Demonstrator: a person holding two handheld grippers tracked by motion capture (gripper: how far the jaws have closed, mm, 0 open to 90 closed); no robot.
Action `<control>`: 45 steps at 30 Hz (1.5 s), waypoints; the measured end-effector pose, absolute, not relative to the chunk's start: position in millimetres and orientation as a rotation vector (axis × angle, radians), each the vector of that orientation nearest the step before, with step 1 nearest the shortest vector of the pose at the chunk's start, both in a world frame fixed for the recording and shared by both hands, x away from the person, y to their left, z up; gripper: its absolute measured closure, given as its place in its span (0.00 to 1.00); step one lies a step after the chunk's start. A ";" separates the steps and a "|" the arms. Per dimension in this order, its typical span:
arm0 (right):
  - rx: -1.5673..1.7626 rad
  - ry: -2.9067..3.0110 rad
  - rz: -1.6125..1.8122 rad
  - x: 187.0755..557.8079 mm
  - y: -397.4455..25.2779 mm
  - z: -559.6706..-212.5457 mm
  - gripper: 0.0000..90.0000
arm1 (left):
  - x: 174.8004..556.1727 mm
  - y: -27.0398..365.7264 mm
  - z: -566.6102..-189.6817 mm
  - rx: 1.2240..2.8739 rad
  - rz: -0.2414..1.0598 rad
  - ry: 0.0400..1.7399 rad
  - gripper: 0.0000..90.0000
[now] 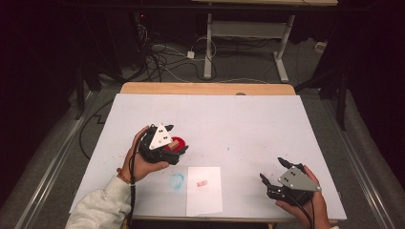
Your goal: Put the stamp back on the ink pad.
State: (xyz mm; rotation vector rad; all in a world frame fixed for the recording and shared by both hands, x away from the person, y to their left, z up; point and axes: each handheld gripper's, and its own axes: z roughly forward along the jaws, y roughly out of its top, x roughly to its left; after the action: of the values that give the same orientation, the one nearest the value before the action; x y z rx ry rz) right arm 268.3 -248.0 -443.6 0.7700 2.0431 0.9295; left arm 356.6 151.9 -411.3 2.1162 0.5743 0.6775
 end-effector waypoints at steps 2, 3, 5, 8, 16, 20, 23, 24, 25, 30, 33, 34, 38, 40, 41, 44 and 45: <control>0.770 2.041 0.933 268.2 -247.9 -443.4 0.29 | 353.1 151.4 -410.7 2.112 0.677 0.570 0.19; 0.770 2.041 0.935 268.0 -247.9 -443.3 0.29 | 352.3 151.5 -410.2 2.107 0.688 0.564 0.19; 0.769 2.040 0.937 267.9 -248.0 -443.0 0.29 | 349.6 151.1 -409.7 2.105 0.680 0.563 0.19; 0.768 2.042 0.937 267.6 -247.6 -443.0 0.29 | 345.7 151.2 -409.1 2.100 0.687 0.557 0.19; 0.769 2.043 0.947 266.7 -246.7 -441.8 0.29 | 334.1 155.4 -408.2 2.079 0.719 0.552 0.19; 0.769 2.044 0.950 266.5 -246.3 -441.5 0.29 | 327.3 159.6 -408.3 2.067 0.736 0.547 0.19; 0.769 2.045 0.949 266.1 -245.8 -441.4 0.29 | 323.1 162.4 -410.3 2.076 0.737 0.542 0.19; 0.766 2.045 0.949 266.2 -245.7 -441.4 0.29 | 322.0 162.9 -411.3 2.080 0.734 0.543 0.19; 0.767 2.045 0.949 266.2 -245.5 -441.4 0.29 | 320.3 163.9 -412.4 2.087 0.738 0.540 0.19; 0.767 2.049 0.948 266.5 -244.6 -441.7 0.29 | 313.2 168.0 -417.6 2.092 0.743 0.527 0.19; 0.763 2.049 0.948 267.2 -244.6 -441.9 0.29 | 308.5 171.2 -421.5 2.086 0.774 0.538 0.19; 0.765 2.051 0.948 267.2 -244.5 -442.1 0.29 | 306.9 172.9 -422.7 2.083 0.778 0.535 0.19; 0.764 2.054 0.948 267.6 -244.4 -442.6 0.29 | 301.4 180.3 -428.9 2.081 0.792 0.531 0.19; 0.765 2.054 0.948 268.0 -244.5 -442.7 0.29 | 300.0 184.7 -432.9 2.084 0.800 0.531 0.19; 0.766 2.054 0.949 268.3 -244.5 -442.7 0.29 | 300.0 187.0 -435.0 2.088 0.801 0.535 0.19; 0.766 2.056 0.945 269.1 -244.3 -443.1 0.29 | 300.0 193.9 -442.0 2.098 0.795 0.549 0.19; 0.767 2.057 0.945 269.7 -244.4 -443.3 0.29 | 299.7 195.9 -444.0 2.099 0.792 0.554 0.19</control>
State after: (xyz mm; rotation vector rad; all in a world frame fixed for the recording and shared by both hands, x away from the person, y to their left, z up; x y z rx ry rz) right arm 269.7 -244.4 -443.3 0.7667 2.0570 0.9449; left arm 299.7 195.9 -444.0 2.0992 0.5539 0.7925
